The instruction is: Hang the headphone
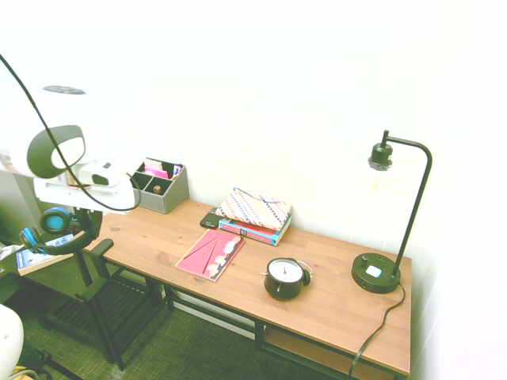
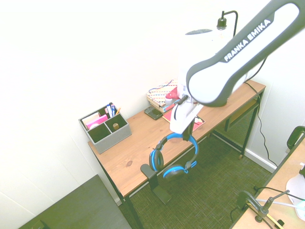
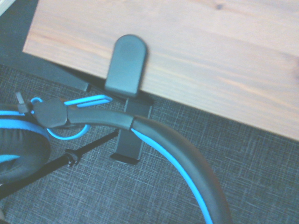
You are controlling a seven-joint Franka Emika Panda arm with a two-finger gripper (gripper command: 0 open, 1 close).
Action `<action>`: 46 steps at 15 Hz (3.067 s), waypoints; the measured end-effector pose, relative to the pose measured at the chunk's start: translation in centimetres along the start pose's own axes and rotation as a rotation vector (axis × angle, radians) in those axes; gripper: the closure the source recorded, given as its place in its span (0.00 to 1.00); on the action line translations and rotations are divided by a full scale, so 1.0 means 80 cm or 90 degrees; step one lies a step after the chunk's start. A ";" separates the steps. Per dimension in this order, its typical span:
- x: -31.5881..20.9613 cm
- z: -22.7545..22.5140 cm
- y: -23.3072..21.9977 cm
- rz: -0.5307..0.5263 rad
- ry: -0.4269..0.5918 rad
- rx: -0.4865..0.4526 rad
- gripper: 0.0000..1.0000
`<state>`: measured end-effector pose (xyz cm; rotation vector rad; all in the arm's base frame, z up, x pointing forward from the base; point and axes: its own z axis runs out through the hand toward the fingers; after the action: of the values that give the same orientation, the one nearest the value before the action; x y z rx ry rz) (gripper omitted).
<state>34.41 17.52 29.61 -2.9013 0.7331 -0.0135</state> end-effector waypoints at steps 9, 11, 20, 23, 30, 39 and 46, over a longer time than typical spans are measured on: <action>-0.061 0.161 -0.019 -0.025 -0.005 -0.024 1.00; -0.052 0.188 -0.016 -0.023 -0.005 -0.043 1.00; -0.010 0.262 -0.048 -0.003 -0.027 -0.069 1.00; -0.007 0.278 -0.050 0.017 -0.046 -0.084 0.00; 0.008 0.279 -0.054 0.026 -0.061 -0.090 0.00; 0.045 0.215 -0.073 0.018 -0.055 -0.054 0.00; 0.113 0.029 -0.058 0.015 0.006 -0.049 0.00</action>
<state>44.66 17.65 27.75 -2.9663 0.7869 0.0040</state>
